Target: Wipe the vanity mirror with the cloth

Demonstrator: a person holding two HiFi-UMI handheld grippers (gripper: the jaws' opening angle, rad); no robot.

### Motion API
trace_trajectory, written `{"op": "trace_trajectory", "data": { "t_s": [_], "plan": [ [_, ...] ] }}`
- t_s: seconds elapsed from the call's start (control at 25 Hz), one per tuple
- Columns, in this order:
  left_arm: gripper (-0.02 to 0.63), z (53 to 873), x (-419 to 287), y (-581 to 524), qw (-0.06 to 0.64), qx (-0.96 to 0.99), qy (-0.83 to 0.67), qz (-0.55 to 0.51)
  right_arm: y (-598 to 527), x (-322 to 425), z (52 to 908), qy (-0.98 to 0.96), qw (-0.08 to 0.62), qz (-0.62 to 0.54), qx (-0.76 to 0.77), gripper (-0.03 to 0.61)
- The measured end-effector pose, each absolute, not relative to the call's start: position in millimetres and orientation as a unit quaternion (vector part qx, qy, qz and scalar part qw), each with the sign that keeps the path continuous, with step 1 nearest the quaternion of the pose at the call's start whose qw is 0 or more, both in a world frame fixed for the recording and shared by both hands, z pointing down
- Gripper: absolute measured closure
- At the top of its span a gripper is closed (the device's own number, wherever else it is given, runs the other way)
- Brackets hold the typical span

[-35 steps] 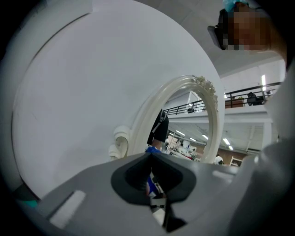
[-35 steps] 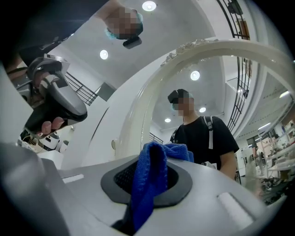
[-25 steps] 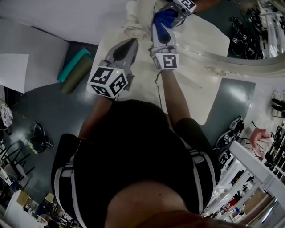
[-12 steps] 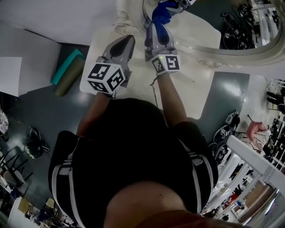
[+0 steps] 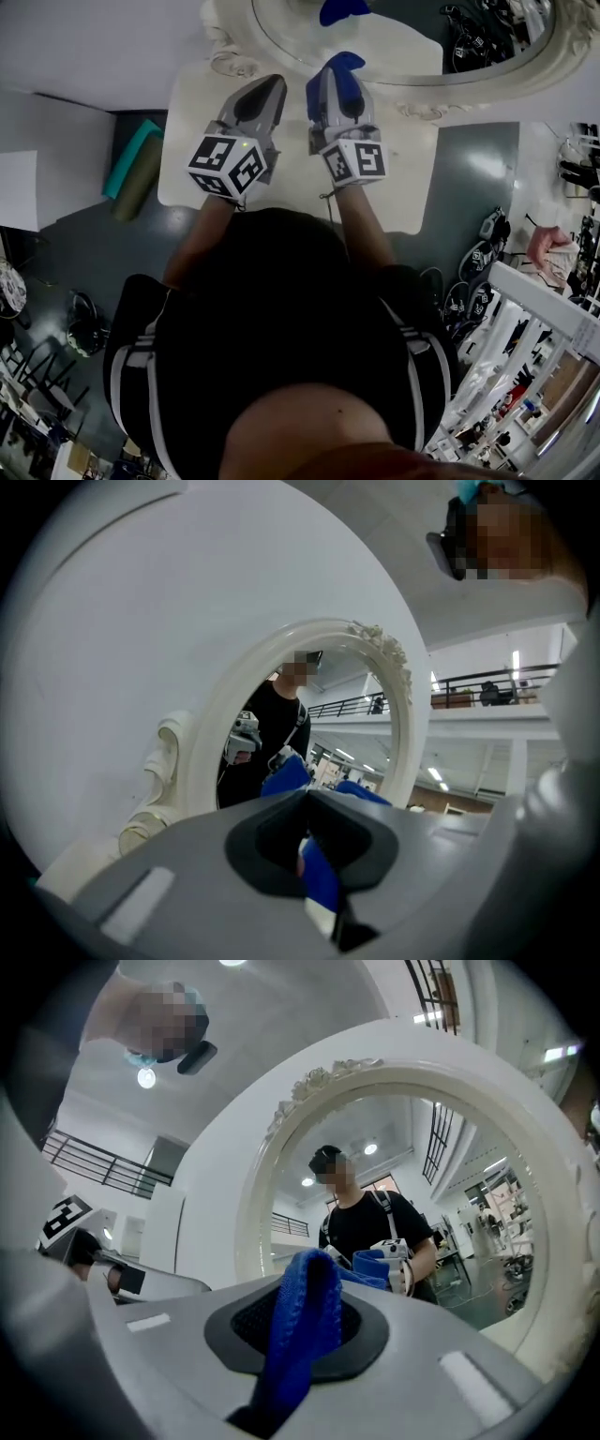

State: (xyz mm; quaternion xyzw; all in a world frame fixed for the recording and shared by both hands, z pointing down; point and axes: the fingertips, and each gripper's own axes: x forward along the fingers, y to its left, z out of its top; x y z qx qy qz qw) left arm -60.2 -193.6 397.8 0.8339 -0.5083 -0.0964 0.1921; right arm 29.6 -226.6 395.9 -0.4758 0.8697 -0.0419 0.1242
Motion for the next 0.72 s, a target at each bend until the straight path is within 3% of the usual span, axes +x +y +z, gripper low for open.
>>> {"op": "trace_trajectory", "data": {
  "t_s": [0.24,0.72],
  "plan": [
    [0.604,408,-37,-187,0.172,0.833,-0.521,-0.072,-198,72,421,0.847,0.066,-0.066,-0.523,0.534],
    [0.604,413,-16,-184,0.163,0.831,-0.527,-0.069,-176,106,436,0.826,0.050,-0.082,-0.555,0.538]
  ]
}}
